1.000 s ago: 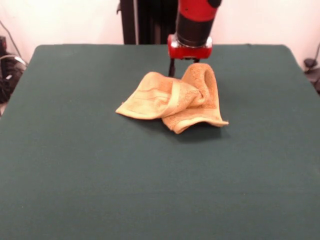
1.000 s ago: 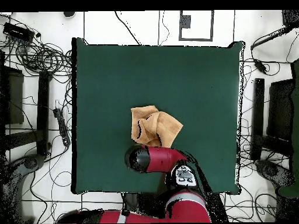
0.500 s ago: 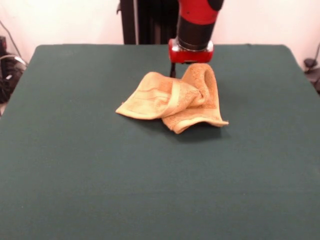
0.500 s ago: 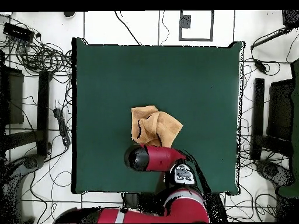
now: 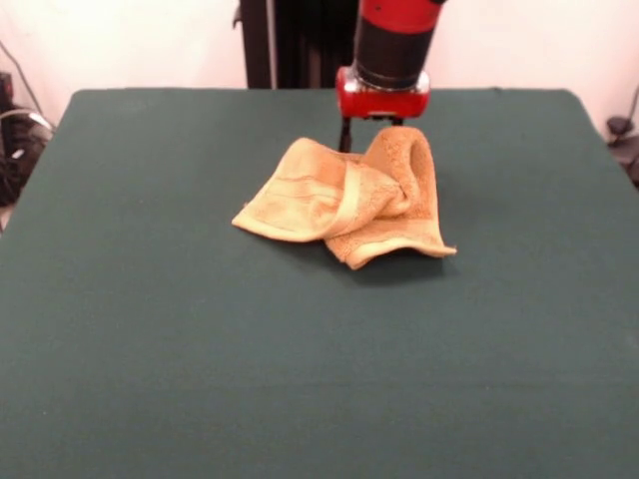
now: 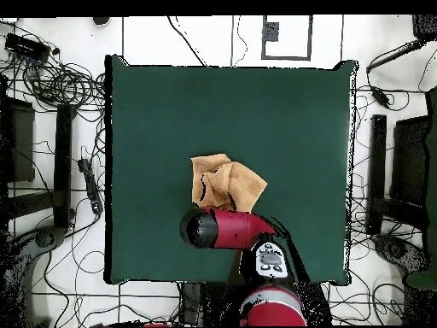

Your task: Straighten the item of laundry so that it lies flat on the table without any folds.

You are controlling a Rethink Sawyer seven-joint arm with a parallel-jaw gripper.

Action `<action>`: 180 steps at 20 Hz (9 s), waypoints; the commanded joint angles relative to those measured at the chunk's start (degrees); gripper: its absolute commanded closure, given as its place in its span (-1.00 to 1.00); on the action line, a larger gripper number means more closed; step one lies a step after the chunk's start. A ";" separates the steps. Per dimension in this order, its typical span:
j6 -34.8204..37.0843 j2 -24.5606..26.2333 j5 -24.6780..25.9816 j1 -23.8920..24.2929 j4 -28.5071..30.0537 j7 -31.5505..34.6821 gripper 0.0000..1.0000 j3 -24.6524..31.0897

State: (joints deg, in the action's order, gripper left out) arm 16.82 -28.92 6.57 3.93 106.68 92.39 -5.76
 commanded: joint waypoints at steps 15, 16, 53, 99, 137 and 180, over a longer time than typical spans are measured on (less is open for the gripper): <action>23.51 -10.32 -0.57 -2.57 -10.56 4.78 -1.00 5.23; 21.01 -9.59 -0.13 -2.20 -11.12 4.52 -1.00 5.76; 7.63 3.80 3.35 2.63 -10.92 7.23 -1.00 6.51; 19.73 -8.45 -2.03 -4.42 0.40 13.31 1.00 0.89; -2.90 -12.37 -22.85 -14.23 29.67 28.29 1.00 -2.37; -35.77 13.99 -26.59 -10.97 32.21 47.83 1.00 9.22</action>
State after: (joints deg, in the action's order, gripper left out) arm -13.77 -23.88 -16.56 -5.18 138.37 116.04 -8.26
